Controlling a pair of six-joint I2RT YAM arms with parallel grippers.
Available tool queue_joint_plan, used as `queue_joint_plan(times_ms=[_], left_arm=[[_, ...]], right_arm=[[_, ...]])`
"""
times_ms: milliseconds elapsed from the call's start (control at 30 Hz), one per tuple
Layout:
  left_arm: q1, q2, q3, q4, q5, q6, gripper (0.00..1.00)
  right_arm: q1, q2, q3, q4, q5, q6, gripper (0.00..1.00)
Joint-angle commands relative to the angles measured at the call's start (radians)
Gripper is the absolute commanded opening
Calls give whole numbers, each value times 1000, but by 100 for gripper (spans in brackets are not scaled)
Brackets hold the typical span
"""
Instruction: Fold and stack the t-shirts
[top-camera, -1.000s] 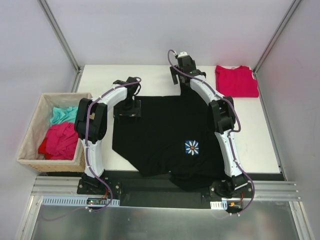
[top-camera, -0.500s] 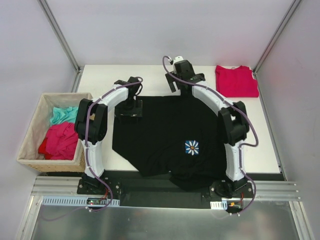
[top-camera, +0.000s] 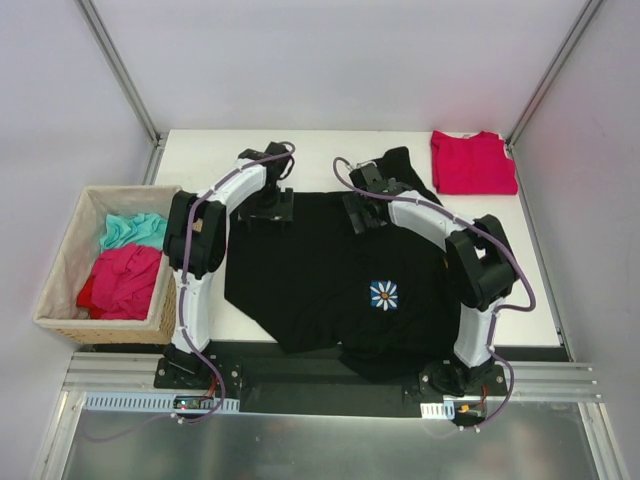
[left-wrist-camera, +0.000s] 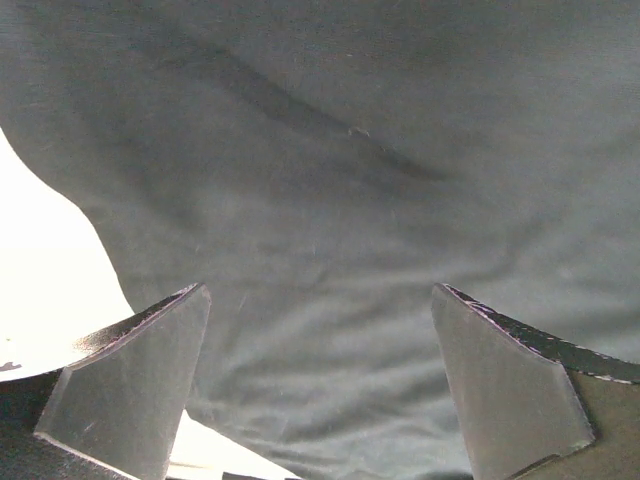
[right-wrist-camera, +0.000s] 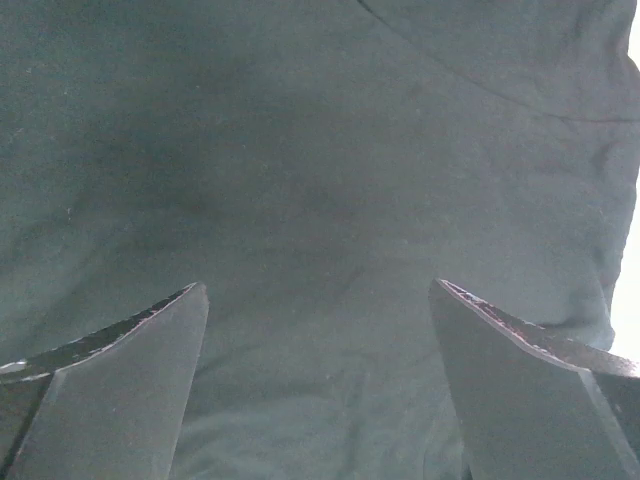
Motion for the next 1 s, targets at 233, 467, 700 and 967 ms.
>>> queue_joint_plan(times_ms=[233, 467, 700, 967], left_arm=[[-3, 118, -44, -68, -6, 26, 93], [-3, 98, -75, -80, -6, 37, 93], [0, 40, -90, -80, -71, 14, 93], [34, -14, -84, -73, -61, 8, 94]], right_arm=[[7, -133, -25, -47, 42, 102, 97], [7, -17, -6, -185, 114, 169, 97], [-19, -72, -111, -151, 51, 188, 97], [-64, -104, -189, -99, 20, 189, 97]])
